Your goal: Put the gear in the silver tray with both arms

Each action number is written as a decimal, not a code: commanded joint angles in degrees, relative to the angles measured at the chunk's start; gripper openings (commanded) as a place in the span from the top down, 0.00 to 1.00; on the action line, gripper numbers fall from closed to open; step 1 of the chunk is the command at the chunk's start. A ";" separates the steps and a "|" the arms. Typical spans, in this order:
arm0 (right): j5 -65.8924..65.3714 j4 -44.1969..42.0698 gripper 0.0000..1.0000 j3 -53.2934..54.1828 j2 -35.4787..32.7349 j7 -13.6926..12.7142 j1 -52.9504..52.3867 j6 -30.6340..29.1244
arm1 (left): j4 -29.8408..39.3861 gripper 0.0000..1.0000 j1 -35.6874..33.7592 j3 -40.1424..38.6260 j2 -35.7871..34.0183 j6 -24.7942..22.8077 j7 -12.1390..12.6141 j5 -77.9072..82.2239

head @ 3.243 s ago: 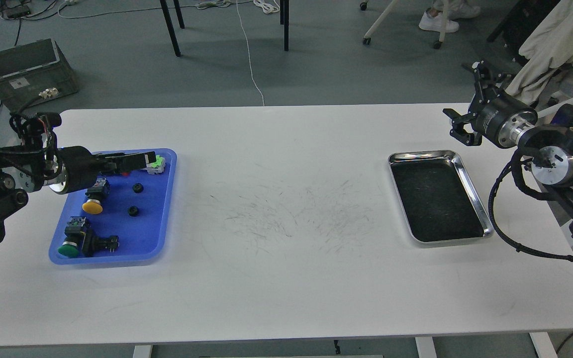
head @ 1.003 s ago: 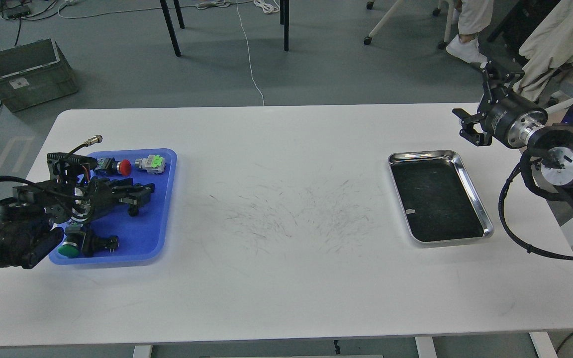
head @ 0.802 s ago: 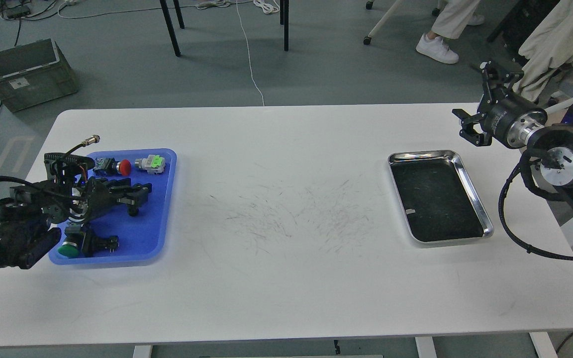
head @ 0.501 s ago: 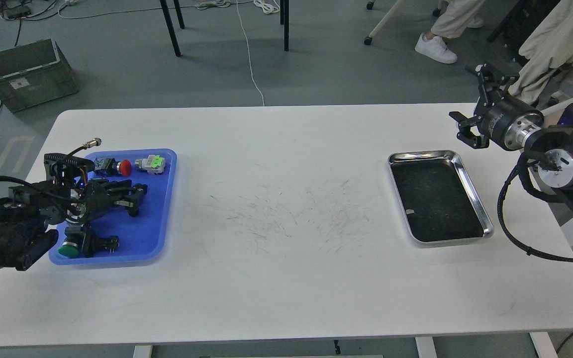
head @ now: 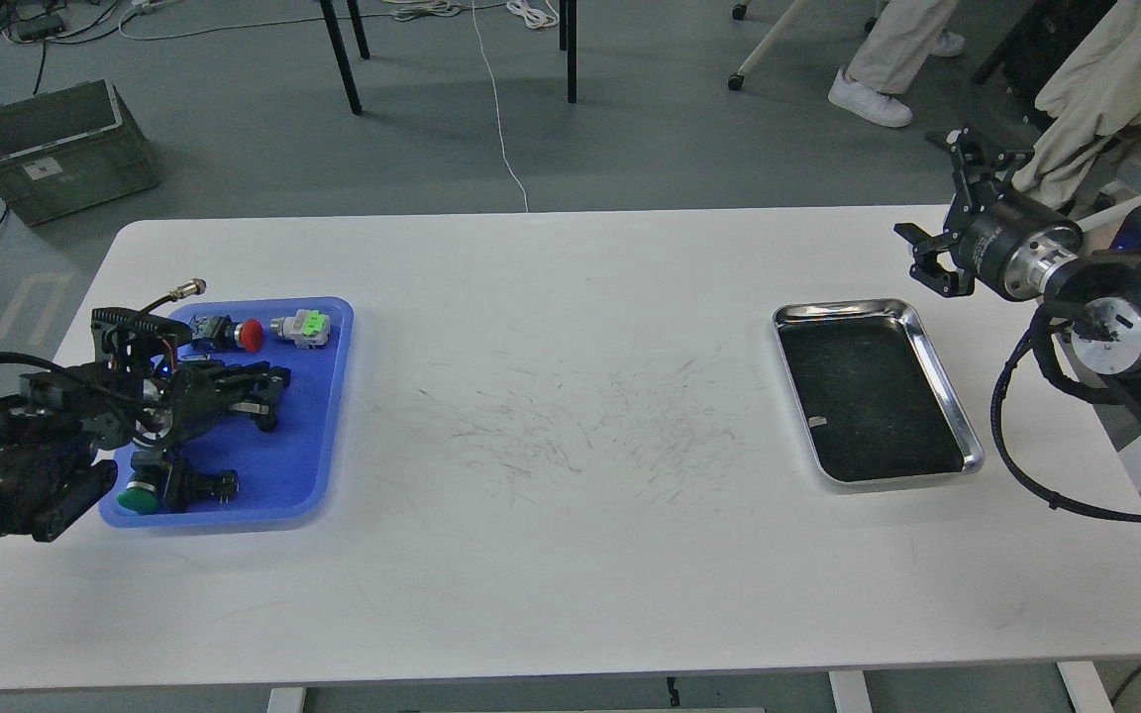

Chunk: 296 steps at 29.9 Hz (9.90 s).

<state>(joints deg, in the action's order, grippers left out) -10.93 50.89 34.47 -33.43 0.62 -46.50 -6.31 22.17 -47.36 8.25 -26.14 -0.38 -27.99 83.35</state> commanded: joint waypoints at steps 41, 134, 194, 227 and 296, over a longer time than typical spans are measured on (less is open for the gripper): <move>-0.05 -0.01 0.01 -0.90 -0.76 0.17 0.36 -0.02 | 26.16 0.94 -10.20 -0.78 -18.59 -5.59 -0.01 -13.74; -1.90 -0.27 0.01 -4.06 -4.19 -0.45 -4.92 0.59 | 12.99 0.80 -12.31 4.23 26.14 -7.70 -0.01 -5.83; -19.92 10.18 0.02 -22.78 -10.60 -0.97 -14.67 -0.89 | 6.40 0.16 -20.40 -4.29 9.46 -8.67 -0.01 -41.33; -33.10 11.95 0.02 -35.52 -3.31 -0.09 -27.50 -8.81 | 4.38 0.08 -12.84 -14.05 -9.63 -15.61 -0.01 -70.68; -75.82 8.26 0.24 -64.35 24.64 20.74 -33.66 -19.71 | 5.17 0.03 -11.96 -18.71 -13.32 -16.32 -0.01 -78.52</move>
<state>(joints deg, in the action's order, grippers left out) -86.74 59.80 -29.85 -9.30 21.35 -80.74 -26.02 27.34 -59.33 -10.45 -39.07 -16.69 -28.00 4.87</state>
